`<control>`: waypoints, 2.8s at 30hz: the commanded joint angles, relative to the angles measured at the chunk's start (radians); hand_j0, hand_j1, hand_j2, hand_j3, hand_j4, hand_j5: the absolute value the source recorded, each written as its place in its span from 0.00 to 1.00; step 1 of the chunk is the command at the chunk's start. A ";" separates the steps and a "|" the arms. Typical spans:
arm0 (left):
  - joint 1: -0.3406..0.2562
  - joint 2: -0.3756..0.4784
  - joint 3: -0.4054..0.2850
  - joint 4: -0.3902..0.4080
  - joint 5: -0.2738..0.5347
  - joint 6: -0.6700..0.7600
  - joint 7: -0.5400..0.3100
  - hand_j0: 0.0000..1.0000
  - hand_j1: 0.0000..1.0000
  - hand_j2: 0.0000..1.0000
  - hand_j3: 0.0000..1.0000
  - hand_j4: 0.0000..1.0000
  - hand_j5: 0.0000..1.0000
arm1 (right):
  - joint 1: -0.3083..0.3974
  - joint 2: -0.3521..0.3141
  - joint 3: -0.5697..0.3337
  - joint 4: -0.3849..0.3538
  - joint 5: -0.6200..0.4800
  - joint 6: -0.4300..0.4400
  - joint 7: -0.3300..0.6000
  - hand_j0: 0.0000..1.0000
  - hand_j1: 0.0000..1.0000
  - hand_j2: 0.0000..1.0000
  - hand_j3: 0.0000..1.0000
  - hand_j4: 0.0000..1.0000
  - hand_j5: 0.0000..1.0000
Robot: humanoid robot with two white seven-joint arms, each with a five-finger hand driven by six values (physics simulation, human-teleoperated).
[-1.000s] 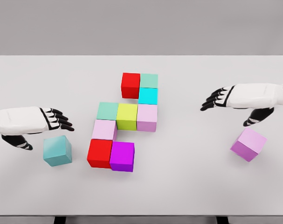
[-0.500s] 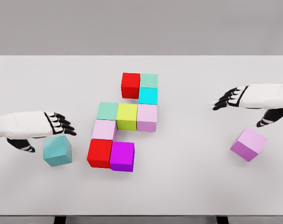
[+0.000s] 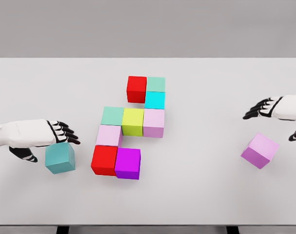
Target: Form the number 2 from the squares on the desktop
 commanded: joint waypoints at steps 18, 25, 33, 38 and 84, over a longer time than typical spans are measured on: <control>0.002 -0.006 0.003 0.001 0.005 0.002 0.000 1.00 1.00 1.00 1.00 1.00 1.00 | 0.089 0.011 -0.003 0.022 0.088 0.003 -0.071 1.00 1.00 1.00 1.00 1.00 1.00; 0.003 -0.006 -0.006 0.008 0.005 0.002 0.000 1.00 1.00 1.00 1.00 1.00 1.00 | 0.117 0.070 -0.007 0.039 0.088 0.003 -0.071 1.00 1.00 1.00 1.00 1.00 1.00; 0.015 -0.020 -0.008 0.008 0.005 0.002 0.000 1.00 1.00 1.00 1.00 1.00 1.00 | 0.143 0.076 -0.007 0.058 0.116 0.003 -0.071 1.00 1.00 1.00 1.00 1.00 1.00; 0.015 -0.020 -0.008 0.009 0.005 0.002 0.000 1.00 1.00 1.00 1.00 1.00 1.00 | 0.157 0.096 -0.007 0.094 0.131 0.003 -0.071 1.00 1.00 1.00 1.00 1.00 1.00; 0.029 -0.020 -0.029 -0.005 0.016 0.002 0.000 0.47 0.47 0.47 0.47 0.47 0.47 | 0.161 0.105 -0.002 0.088 0.153 0.003 -0.054 0.69 0.69 0.69 0.69 0.69 0.69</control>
